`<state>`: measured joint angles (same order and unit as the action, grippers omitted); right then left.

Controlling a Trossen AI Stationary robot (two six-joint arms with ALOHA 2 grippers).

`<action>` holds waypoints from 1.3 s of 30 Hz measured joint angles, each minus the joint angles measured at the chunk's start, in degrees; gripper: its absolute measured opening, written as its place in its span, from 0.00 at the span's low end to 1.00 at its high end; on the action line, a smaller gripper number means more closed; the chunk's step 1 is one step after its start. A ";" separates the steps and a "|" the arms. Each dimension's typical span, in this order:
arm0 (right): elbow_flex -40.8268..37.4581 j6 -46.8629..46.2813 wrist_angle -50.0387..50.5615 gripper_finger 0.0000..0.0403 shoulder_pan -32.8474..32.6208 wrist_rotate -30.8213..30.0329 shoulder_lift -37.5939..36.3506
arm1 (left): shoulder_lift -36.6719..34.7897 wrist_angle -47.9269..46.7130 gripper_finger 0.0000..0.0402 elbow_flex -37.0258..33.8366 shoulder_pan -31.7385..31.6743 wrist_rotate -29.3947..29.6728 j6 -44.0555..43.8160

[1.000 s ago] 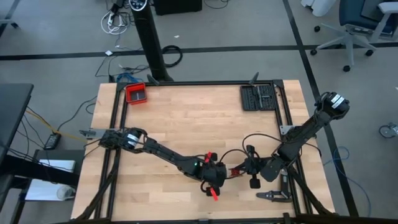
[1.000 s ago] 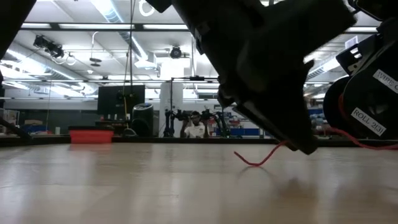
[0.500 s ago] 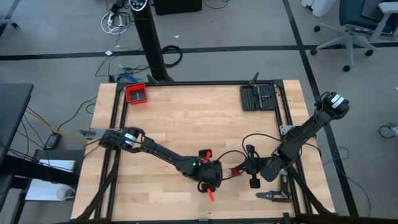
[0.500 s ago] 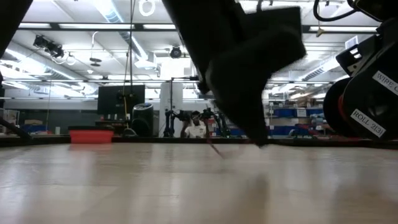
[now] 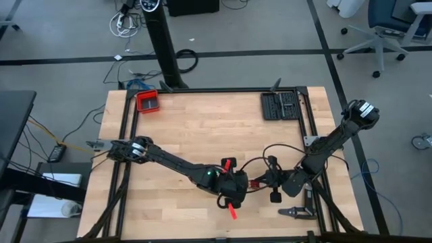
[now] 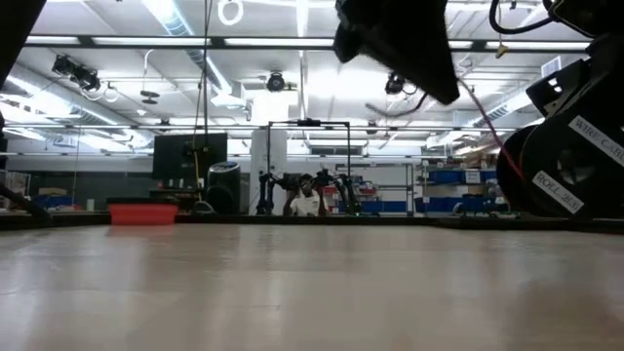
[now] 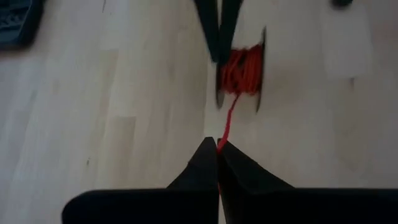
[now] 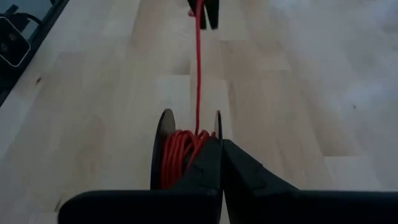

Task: Coil cords
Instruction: Coil the red wire onto the spool

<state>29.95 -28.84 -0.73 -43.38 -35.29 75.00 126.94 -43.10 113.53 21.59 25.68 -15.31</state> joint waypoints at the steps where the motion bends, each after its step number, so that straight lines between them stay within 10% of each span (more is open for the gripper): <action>1: 0.00 -0.10 0.15 0.00 0.04 -0.13 -0.02 | 0.02 0.24 0.00 0.55 0.14 -0.01 0.03; 14: 0.00 -3.10 -4.97 0.00 0.57 -13.33 -0.02 | 0.06 16.14 0.00 0.56 0.03 0.41 1.55; 39: -0.16 5.30 -18.48 0.00 1.99 -26.02 -0.04 | 4.11 17.58 0.00 0.69 0.09 11.86 -3.15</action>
<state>29.80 -23.54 -19.21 -41.39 -61.31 74.95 131.05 -25.52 114.21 21.68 37.54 -18.46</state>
